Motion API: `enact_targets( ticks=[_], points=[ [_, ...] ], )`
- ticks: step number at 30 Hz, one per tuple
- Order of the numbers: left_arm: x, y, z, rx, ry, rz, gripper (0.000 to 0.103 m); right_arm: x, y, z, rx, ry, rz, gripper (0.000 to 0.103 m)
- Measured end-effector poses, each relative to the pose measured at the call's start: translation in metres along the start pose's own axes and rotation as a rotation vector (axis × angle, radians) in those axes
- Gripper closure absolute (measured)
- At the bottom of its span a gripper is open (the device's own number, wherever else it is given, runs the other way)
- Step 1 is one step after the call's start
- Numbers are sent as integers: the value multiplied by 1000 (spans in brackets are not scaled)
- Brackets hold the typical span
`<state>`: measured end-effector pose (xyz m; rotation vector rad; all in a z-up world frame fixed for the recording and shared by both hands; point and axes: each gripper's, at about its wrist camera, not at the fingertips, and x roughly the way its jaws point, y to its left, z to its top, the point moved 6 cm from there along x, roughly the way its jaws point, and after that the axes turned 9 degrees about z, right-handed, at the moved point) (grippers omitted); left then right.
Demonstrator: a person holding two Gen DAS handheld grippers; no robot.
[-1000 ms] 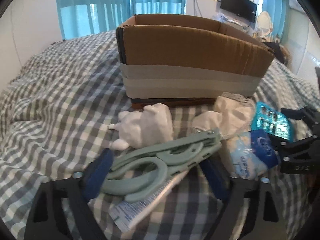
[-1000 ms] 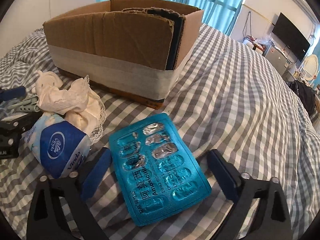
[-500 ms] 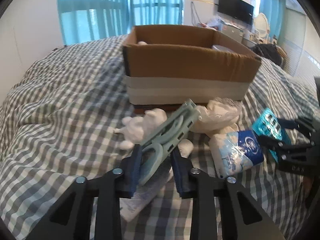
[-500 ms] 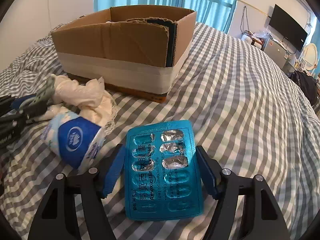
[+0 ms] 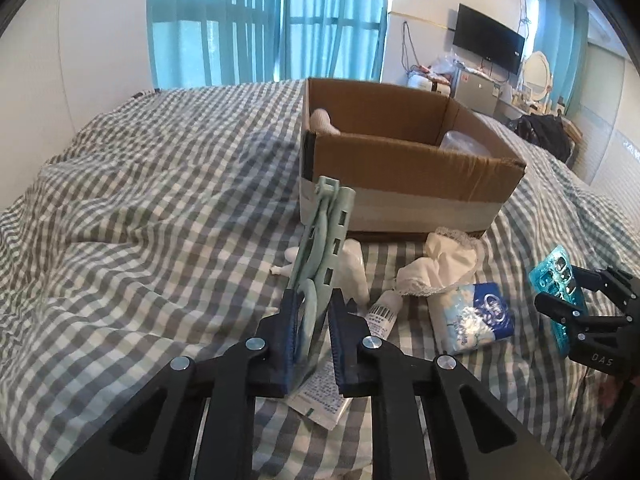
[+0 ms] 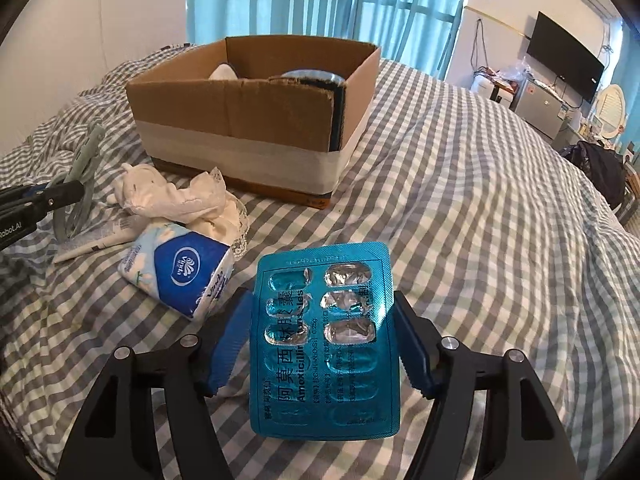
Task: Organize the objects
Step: 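Lift the blister pack and hanger and carry both over the box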
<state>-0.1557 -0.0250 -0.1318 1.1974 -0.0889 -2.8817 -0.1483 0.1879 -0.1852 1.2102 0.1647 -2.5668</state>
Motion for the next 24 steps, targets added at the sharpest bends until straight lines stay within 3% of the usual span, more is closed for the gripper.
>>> enact_targets(
  ticks=[15, 24],
  points=[
    [-62, -14, 23, -52, -94, -57, 90, -74, 18, 29, 19, -131, 25, 35],
    [-82, -28, 47, -33, -128, -82, 90, -121, 30, 64, -26, -208, 19, 35]
  ],
)
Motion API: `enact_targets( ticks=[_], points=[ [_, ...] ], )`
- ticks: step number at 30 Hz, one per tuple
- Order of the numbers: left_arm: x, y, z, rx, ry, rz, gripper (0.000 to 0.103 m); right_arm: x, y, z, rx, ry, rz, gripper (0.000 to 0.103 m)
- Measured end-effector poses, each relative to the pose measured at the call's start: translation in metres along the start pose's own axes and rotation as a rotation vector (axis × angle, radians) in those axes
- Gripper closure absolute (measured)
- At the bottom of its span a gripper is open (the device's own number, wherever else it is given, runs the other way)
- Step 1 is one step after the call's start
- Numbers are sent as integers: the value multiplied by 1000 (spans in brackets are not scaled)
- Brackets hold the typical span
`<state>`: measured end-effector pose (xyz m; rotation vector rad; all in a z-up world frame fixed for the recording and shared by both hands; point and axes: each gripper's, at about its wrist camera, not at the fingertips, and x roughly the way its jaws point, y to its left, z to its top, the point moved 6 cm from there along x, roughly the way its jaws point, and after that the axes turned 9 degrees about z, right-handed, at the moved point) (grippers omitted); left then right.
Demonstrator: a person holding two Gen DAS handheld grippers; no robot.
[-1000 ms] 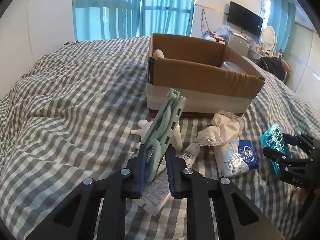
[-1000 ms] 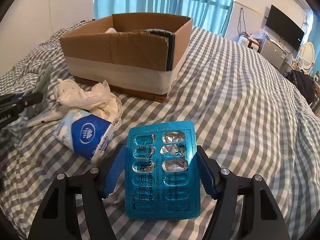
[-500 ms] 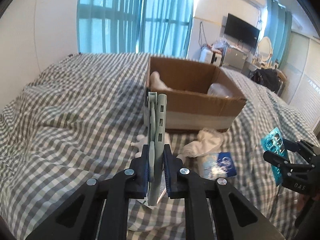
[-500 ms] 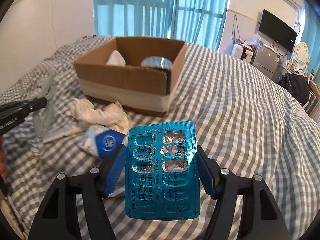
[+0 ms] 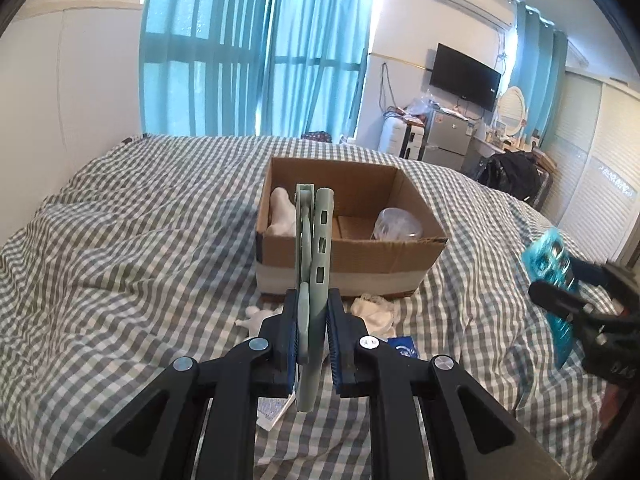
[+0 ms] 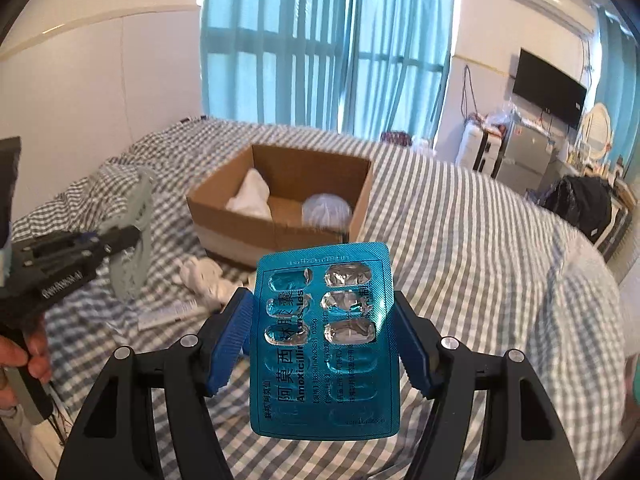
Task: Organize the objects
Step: 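Lift the blister pack and hanger and carry both over the box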
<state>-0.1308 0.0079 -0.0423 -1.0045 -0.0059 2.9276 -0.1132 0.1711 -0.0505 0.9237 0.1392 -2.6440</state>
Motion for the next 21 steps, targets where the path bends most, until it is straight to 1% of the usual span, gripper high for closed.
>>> enact_targets(
  ticks=[6, 9, 15, 21],
  points=[
    [0, 0, 22, -13, -15, -10, 90, -13, 10, 38, -38, -55, 12, 35],
    [3, -2, 37, -5, -24, -11, 90, -10, 11, 51, -46, -61, 17, 35],
    [14, -3, 67, -9, -49, -13, 90, 6, 6, 80, -44, -76, 37, 35],
    [41, -3, 93, -27, -47, -19, 90, 29, -2, 109, -53, -94, 49, 35]
  ],
)
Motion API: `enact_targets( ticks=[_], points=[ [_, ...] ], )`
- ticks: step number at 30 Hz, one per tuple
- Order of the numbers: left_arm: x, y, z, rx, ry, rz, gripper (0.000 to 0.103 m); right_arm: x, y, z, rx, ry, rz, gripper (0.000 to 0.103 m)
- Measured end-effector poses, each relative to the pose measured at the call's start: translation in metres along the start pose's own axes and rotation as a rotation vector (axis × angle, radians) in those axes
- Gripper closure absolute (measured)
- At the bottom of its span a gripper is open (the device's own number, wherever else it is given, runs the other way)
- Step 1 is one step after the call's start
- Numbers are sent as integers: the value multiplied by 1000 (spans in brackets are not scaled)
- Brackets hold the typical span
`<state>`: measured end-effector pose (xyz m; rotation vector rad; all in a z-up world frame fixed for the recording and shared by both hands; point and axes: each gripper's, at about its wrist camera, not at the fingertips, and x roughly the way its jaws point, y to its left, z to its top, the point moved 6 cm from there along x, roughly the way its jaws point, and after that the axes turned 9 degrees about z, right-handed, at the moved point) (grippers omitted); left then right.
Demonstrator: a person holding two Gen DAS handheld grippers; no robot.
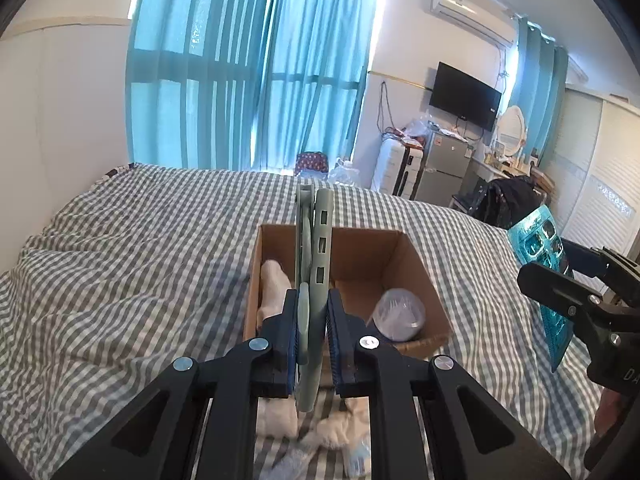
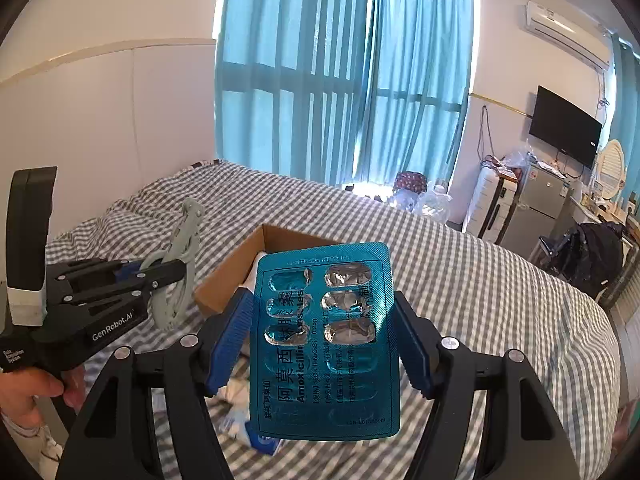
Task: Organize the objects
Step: 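Lift the blister pack and hanger and carry both over the box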
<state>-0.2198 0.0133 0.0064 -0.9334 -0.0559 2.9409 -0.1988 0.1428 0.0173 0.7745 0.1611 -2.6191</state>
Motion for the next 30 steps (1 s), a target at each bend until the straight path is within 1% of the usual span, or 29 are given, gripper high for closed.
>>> enact_targets(
  ticks=[9, 14, 21, 25, 30],
  points=[
    [49, -6, 22, 17, 4, -4, 90, 51, -17, 33, -14, -15, 15, 35],
    [75, -10, 23, 31, 15, -8, 90, 85, -25, 44, -15, -10, 23, 35],
    [112, -18, 24, 67, 38, -9, 90, 138, -39, 42, 6, 17, 32, 35],
    [134, -24, 18, 89, 64, -14, 90, 171, -52, 33, 42, 49, 34, 35],
    [155, -30, 7, 119, 96, -24, 90, 199, -67, 20, 81, 88, 31, 35]
  ],
)
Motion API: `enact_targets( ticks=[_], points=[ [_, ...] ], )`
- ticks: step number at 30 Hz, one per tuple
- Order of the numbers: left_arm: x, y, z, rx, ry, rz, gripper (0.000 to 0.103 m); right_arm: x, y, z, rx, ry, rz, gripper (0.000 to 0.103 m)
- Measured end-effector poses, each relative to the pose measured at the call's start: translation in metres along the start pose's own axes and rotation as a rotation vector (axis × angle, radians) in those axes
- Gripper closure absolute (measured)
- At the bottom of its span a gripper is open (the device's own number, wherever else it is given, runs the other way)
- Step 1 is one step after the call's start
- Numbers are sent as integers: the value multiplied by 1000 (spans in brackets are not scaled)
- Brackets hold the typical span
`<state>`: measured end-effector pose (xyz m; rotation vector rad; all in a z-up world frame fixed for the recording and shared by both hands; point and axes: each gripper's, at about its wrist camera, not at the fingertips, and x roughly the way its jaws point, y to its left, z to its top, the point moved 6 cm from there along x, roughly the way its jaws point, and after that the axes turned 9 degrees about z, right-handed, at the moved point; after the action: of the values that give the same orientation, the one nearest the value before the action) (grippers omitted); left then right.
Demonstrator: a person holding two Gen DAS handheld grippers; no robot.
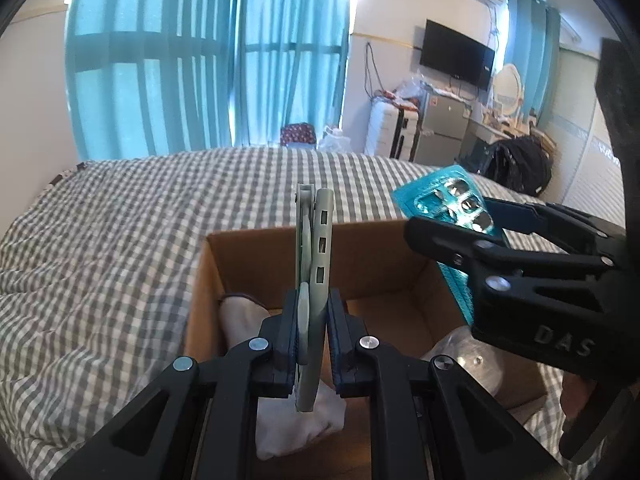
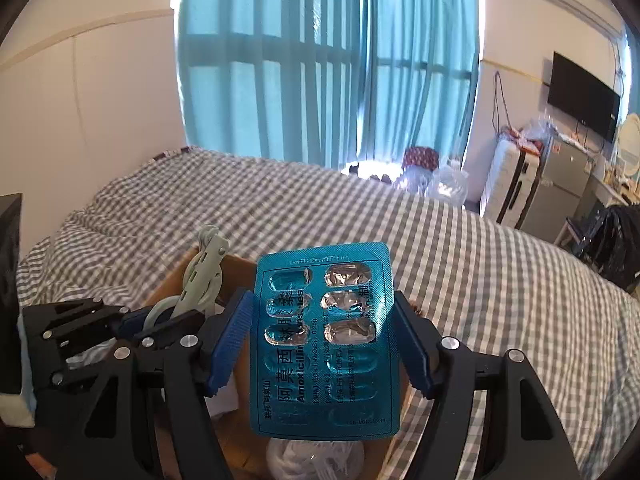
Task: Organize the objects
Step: 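Lift the blister pack and hanger and carry both over the box, then open both tools to drop the blister pack and hanger into the box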
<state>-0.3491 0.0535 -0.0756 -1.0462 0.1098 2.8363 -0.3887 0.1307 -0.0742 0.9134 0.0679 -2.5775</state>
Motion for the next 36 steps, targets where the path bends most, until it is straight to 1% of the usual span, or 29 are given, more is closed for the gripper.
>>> enact_targets(
  ticks=[5, 10, 11, 12, 14, 15, 16, 17, 18, 19, 21, 23, 25, 30, 32, 36],
  points=[
    [11, -2, -6, 9, 16, -12, 90, 17, -14, -10, 39, 26, 5, 35],
    [13, 0, -12, 0, 36, -28, 90, 14, -19, -12, 54, 13, 3, 34],
    [12, 0, -12, 0, 36, -27, 90, 12, -20, -11, 53, 7, -2, 34],
    [10, 0, -12, 0, 33, -25, 88, 10, -20, -11, 50, 2, -10, 30],
    [5, -2, -8, 2, 27, -24, 87, 3, -19, -8, 47, -7, -21, 25],
    [1, -3, -7, 2, 26, -25, 81, -1, -18, -8, 48, -12, -21, 24],
    [-4, -2, -6, 2, 22, -24, 68, -8, -18, -7, 47, -17, -22, 24],
    [-9, -1, -4, 0, 15, -18, 59, -13, -17, -5, 45, -22, -27, 23],
    [-17, 1, -1, -6, -1, -8, 42, -19, -16, -3, 42, -28, -37, 20],
    [-25, 3, 1, -14, -23, -1, 37, -28, -15, 0, 37, -36, -46, 20],
    [-38, 6, 4, -17, -41, -5, 36, -45, -12, 4, 29, -53, -55, 17],
    [-55, 10, 8, -21, -54, 8, 32, -67, -8, 10, 19, -72, -69, 15],
    [-75, 14, 11, -29, -81, 22, 22, -90, -2, 16, 8, -95, -82, 13],
    [-126, 28, 19, -54, -144, 50, 8, -150, 16, 27, -12, -156, -108, 4],
    [-146, 32, 20, -57, -165, 65, 6, -175, 24, 28, -21, -180, -116, 1],
    [-186, 42, 16, -62, -203, 94, 1, -216, 39, 23, -30, -207, -127, 0]
  ],
)
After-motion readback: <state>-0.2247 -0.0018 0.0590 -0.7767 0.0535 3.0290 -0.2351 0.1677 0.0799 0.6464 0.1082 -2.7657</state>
